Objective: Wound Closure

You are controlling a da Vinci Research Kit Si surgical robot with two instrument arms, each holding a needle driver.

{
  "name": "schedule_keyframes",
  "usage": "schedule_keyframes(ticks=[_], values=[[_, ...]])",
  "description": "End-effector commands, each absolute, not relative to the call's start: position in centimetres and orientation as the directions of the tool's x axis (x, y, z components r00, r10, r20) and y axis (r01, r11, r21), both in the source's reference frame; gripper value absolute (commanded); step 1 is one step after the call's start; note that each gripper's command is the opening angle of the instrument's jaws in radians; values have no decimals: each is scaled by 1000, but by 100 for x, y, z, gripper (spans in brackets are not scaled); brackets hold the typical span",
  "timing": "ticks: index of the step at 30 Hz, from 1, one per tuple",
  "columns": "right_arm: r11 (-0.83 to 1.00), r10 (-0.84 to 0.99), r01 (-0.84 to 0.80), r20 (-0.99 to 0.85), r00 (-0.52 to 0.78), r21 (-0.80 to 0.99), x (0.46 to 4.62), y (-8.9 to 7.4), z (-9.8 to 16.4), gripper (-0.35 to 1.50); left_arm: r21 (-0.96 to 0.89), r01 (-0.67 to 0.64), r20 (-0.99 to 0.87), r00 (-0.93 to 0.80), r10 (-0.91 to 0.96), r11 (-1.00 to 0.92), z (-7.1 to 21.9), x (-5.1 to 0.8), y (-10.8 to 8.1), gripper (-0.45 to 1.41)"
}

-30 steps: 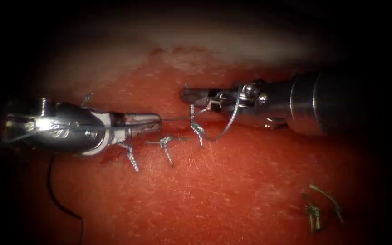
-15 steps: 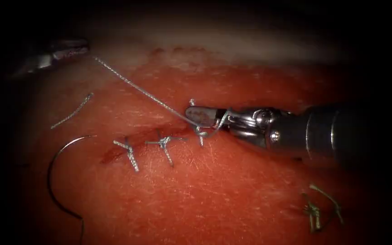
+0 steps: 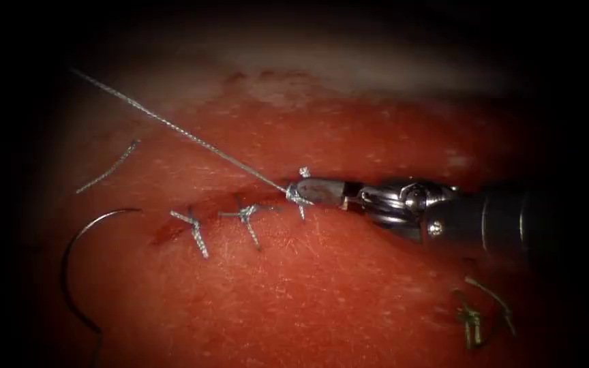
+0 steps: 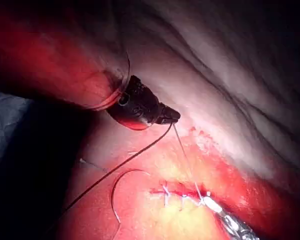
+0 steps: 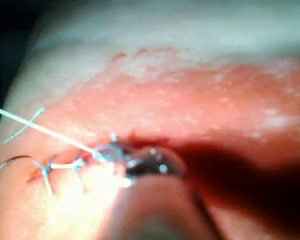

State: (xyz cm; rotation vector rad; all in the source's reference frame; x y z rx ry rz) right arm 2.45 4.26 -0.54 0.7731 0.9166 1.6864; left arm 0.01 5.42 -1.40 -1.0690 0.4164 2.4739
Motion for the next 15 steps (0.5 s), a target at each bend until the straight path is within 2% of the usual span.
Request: schedule_keyframes(ticks=[1,7,15], values=[[-188,961,-475,62,-269,860,250,419,-46,-35,108,-483,-743,-620,252,-869,-133,2,538,-35],[-160,969,-497,41,-242,853,245,416,-42,-35,119,-501,-734,-626,264,-857,-129,12,532,-35],[-140,948,-589,-64,-311,796,210,421,-38,-35,145,-502,-738,-628,245,-853,-109,52,512,-35]])
